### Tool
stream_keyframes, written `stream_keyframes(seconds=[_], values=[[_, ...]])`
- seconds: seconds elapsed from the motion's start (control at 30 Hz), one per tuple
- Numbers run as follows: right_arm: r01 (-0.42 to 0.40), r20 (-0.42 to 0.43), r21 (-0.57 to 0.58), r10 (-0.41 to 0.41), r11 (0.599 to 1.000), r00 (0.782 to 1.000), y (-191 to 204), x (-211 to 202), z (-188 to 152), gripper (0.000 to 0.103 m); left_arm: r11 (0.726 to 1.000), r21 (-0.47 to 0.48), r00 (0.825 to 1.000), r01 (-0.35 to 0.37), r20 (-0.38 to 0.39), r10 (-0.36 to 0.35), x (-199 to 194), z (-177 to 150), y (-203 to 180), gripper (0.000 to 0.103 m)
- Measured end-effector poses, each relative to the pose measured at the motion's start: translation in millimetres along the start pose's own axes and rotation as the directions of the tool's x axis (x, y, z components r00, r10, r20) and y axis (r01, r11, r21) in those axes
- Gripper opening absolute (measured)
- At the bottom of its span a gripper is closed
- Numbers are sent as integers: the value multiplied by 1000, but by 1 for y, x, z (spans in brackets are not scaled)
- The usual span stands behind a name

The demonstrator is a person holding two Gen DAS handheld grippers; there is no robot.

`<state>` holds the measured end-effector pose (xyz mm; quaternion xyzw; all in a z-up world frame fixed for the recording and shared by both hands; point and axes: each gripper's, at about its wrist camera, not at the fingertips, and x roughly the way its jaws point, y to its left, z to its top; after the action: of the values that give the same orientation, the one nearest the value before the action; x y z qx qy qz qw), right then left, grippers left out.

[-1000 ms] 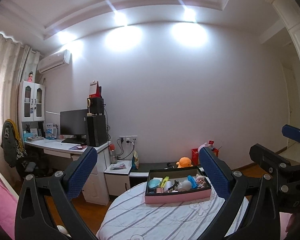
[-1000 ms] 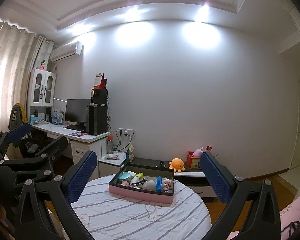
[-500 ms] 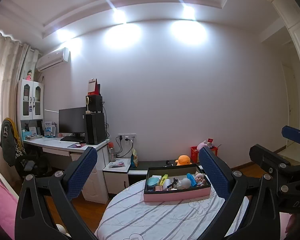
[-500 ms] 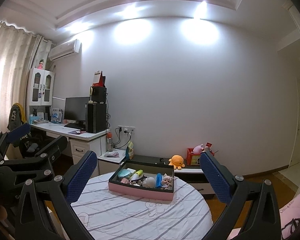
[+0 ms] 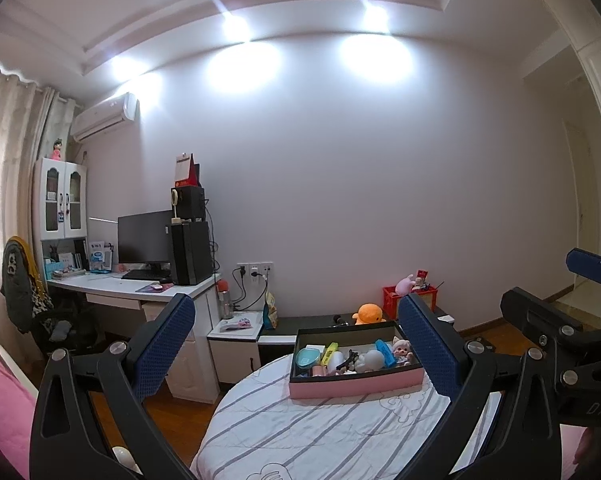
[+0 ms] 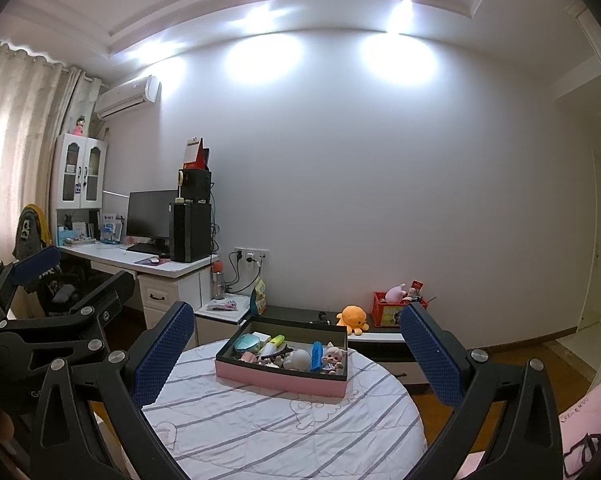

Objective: Organize rigid objects

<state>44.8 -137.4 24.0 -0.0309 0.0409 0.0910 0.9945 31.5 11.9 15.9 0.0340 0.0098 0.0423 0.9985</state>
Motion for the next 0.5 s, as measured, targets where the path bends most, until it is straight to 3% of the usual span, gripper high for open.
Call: stream_keyframes(seconds=[0.5], values=[[9, -10, -2, -9, 1000, 1000, 0, 0, -1, 103, 1000, 3, 1000, 4, -7, -4, -1, -1, 0, 103]])
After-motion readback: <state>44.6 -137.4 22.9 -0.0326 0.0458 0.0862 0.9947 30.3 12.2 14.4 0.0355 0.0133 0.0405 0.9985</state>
